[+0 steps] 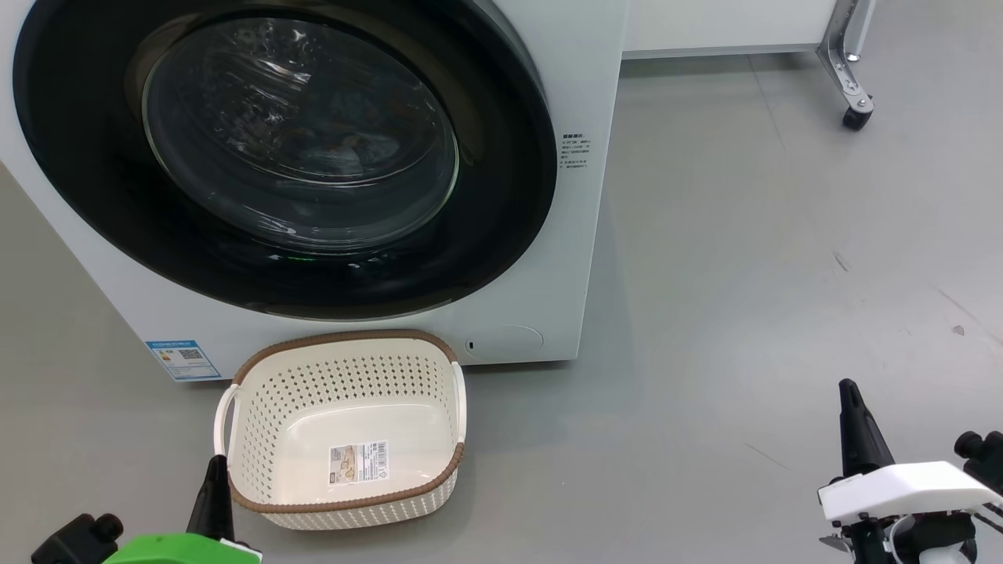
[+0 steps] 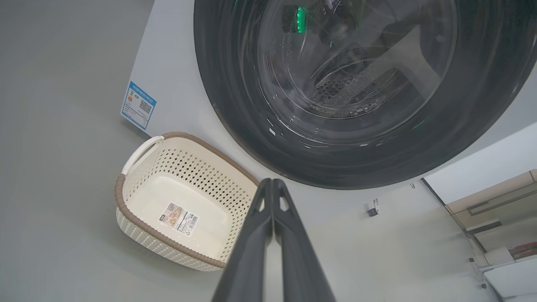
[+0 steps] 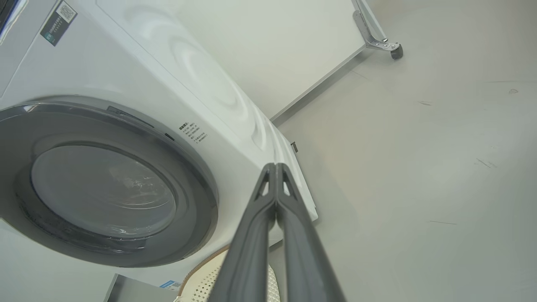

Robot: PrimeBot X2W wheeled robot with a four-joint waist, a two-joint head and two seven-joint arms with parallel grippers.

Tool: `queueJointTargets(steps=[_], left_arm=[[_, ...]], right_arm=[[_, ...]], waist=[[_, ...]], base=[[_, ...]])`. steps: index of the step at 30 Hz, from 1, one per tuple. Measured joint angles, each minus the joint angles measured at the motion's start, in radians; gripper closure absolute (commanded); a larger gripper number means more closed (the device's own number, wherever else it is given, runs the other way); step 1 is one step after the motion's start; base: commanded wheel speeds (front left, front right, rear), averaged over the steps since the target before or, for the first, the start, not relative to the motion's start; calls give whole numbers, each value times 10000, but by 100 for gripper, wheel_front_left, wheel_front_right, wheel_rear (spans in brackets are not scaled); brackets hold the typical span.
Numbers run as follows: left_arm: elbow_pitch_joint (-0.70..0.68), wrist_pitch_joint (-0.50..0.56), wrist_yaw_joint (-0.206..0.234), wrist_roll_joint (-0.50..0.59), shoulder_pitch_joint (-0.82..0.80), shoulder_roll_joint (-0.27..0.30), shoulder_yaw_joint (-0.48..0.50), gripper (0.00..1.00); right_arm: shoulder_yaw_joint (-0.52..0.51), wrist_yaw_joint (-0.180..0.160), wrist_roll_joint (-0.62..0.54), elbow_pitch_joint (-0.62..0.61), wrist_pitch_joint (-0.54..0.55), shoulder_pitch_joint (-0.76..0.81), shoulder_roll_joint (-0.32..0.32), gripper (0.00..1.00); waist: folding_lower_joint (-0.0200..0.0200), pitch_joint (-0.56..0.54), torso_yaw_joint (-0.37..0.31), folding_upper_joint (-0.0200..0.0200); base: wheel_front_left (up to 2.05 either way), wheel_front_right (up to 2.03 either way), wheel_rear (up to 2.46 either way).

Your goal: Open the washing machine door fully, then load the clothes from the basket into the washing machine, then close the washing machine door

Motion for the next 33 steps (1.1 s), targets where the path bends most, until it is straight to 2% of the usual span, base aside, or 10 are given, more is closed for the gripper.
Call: queueJointTargets(steps=[33], left_arm=[[284, 1051, 0, -3799, -815, 54, 349, 100]], right_arm=[[-746, 219, 4805, 591, 1072, -567, 8, 100]], waist=[[0, -44, -18, 0]], base=[[0, 0, 0]])
